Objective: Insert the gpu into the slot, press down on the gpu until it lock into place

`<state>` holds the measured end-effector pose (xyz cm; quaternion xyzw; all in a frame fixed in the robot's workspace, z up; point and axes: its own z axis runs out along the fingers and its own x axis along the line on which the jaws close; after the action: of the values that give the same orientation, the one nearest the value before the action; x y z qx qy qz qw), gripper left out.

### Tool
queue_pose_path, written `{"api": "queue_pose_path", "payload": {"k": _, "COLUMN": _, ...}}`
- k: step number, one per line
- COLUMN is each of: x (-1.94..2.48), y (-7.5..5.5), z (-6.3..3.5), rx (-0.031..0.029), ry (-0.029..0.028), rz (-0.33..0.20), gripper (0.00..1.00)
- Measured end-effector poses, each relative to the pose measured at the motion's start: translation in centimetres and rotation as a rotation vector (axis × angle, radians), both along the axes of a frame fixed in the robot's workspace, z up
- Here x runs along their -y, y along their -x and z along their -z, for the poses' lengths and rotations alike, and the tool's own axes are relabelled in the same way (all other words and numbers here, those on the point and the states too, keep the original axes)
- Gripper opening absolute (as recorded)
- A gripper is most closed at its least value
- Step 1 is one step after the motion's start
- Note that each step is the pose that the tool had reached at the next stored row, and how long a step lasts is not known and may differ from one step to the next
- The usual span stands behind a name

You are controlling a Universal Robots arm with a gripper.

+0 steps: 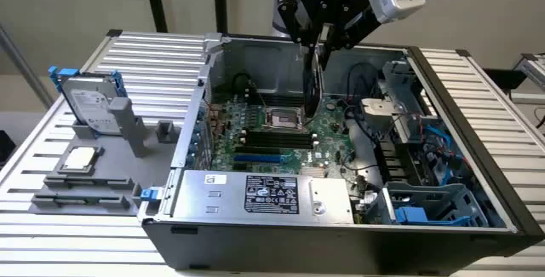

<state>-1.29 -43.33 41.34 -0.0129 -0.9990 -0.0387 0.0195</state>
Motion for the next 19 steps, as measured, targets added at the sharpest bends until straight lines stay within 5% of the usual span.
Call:
{"api": "queue_pose_path", "payload": {"k": 12, "x": 0.00, "y": 0.00, "z": 0.00, "rx": 0.0001, "ry": -0.0006, "rz": -0.002, "gripper": 0.26}}
{"api": "queue_pose_path", "payload": {"k": 19, "x": 0.00, "y": 0.00, "z": 0.04, "rx": 0.0001, "ry": -0.0012, "rz": -0.123, "gripper": 0.26}}
